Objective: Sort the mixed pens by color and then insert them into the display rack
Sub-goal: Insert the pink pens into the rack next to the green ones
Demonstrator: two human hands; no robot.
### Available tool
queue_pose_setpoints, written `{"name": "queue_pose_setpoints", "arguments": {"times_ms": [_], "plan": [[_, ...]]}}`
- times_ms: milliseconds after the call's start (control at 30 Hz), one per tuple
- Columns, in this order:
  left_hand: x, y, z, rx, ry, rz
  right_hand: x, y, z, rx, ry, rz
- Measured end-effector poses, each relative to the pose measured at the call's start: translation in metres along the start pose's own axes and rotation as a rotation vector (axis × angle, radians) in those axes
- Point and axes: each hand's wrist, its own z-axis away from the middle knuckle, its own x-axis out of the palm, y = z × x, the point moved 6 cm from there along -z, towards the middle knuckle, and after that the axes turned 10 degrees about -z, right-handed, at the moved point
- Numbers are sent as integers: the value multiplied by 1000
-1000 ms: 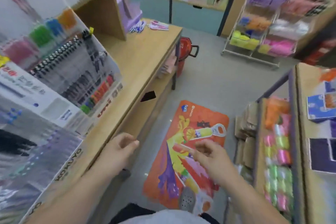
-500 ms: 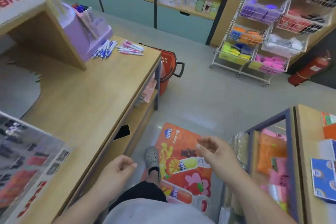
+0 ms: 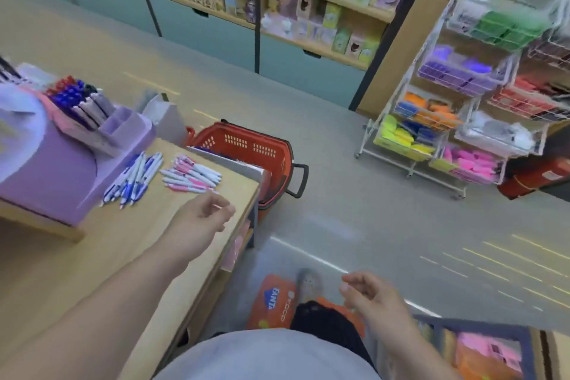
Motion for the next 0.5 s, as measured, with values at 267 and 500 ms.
{"name": "queue_pose_setpoints", "arguments": {"times_ms": [267, 500], "plan": [[-3, -48, -74, -390, 264, 165, 76, -107, -228, -36, -503, 391], [26, -50, -37, -739, 516, 367, 193, -224, -324, -231, -918, 724]]}}
